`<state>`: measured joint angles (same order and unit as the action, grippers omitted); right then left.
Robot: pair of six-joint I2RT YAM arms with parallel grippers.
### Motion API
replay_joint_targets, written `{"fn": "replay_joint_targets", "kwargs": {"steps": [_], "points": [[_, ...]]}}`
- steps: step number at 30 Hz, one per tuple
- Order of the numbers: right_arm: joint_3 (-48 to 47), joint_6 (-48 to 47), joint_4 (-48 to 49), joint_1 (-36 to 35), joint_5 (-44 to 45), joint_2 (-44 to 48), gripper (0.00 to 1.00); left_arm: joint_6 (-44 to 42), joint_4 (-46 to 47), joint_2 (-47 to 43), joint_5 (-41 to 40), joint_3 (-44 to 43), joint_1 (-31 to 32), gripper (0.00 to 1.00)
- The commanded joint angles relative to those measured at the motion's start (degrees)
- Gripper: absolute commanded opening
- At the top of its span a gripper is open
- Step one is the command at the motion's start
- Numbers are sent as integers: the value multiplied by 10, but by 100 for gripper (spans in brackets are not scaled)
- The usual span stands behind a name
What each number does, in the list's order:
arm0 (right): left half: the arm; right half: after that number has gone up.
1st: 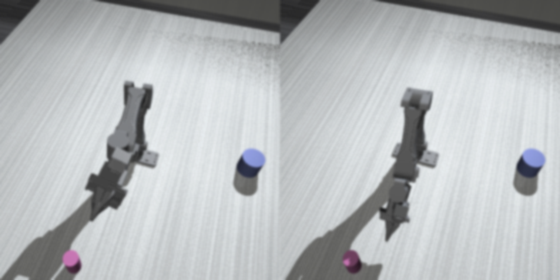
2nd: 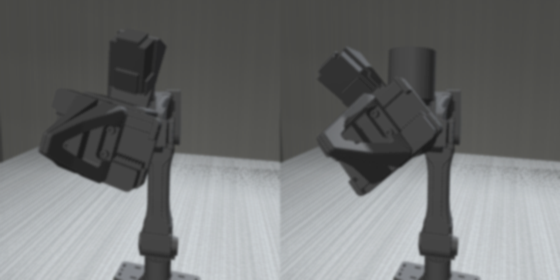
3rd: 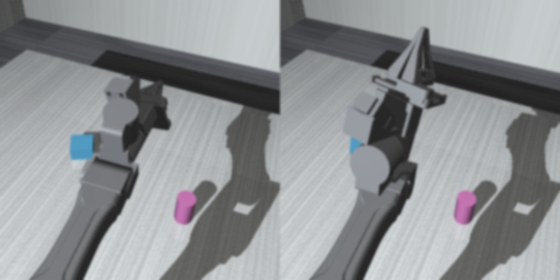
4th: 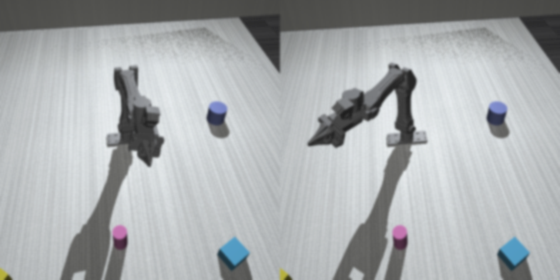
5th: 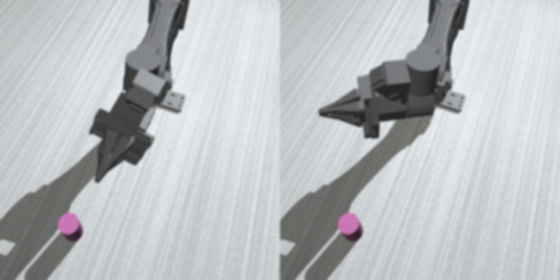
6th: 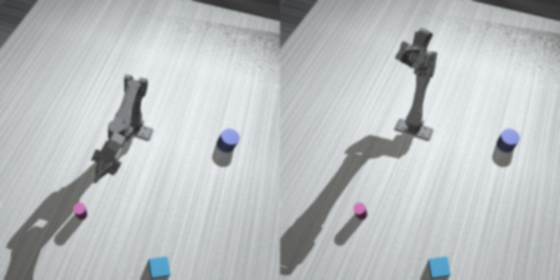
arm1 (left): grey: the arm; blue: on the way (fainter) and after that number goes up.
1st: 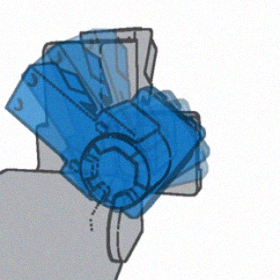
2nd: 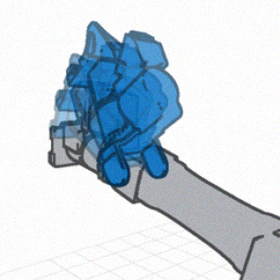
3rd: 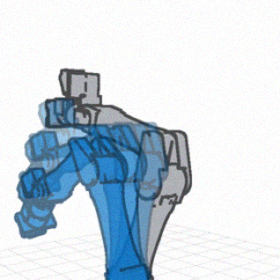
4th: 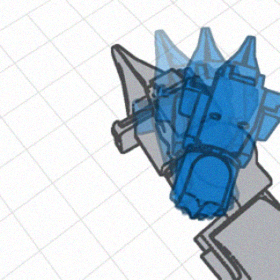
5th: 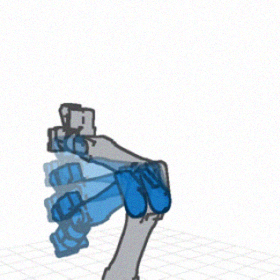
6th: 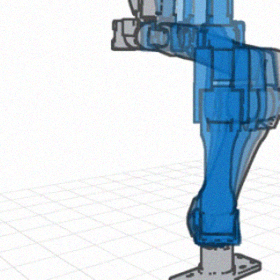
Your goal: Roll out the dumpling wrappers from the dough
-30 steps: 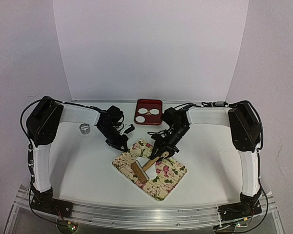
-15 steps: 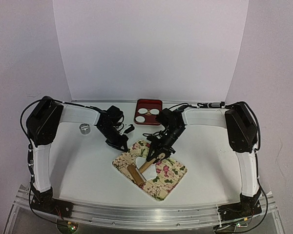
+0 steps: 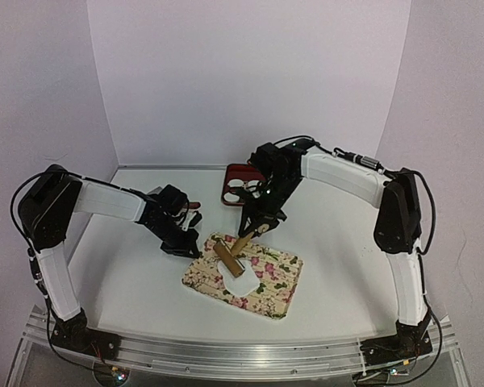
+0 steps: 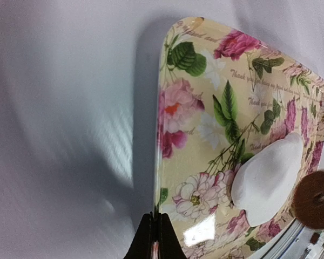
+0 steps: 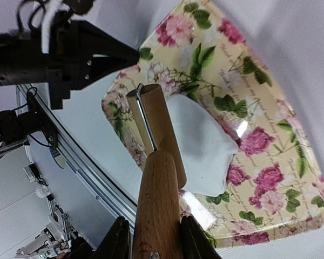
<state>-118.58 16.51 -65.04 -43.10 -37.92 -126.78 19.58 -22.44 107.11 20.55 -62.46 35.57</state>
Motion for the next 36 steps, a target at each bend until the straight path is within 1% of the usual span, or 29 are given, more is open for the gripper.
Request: {"fn": "replay_joint_targets", "kwargs": {"steps": [1, 5, 7, 10, 13, 16, 17, 19, 21, 24, 28, 34, 36], "points": [[-38, 35, -26, 16, 38, 89, 0, 142, -18, -48, -38, 85, 3, 0], [-6, 83, -25, 57, 101, 122, 0, 250, -13, -87, -42, 135, 19, 0], [10, 95, -23, 81, 128, 131, 0, 276, -13, -100, -41, 147, 35, 3], [35, 101, -17, 120, 148, 143, 0, 271, -41, -117, -51, 142, 57, 22], [46, 90, -10, 146, 162, 153, 0, 246, -83, -139, -71, 127, 68, 48], [64, 83, -1, 168, 170, 172, 0, 192, -127, -164, -107, 91, 70, 65], [78, 85, 4, 173, 171, 181, 0, 170, -137, -168, -120, 72, 70, 68], [112, 93, 24, 187, 168, 205, 0, 109, -140, -167, -130, 35, 70, 71], [153, 106, 54, 201, 155, 233, 0, 48, -133, -147, -126, -4, 70, 74], [213, 124, 94, 217, 141, 274, 0, -29, -125, -94, -117, -72, 77, 75], [268, 147, 114, 227, 144, 320, 0, -127, -117, -3, -120, -165, 89, 74], [321, 183, 129, 228, 148, 381, 0, -219, -102, 116, -112, -277, 91, 73], [332, 193, 130, 228, 149, 397, 0, -238, -102, 144, -120, -305, 93, 74]]}}
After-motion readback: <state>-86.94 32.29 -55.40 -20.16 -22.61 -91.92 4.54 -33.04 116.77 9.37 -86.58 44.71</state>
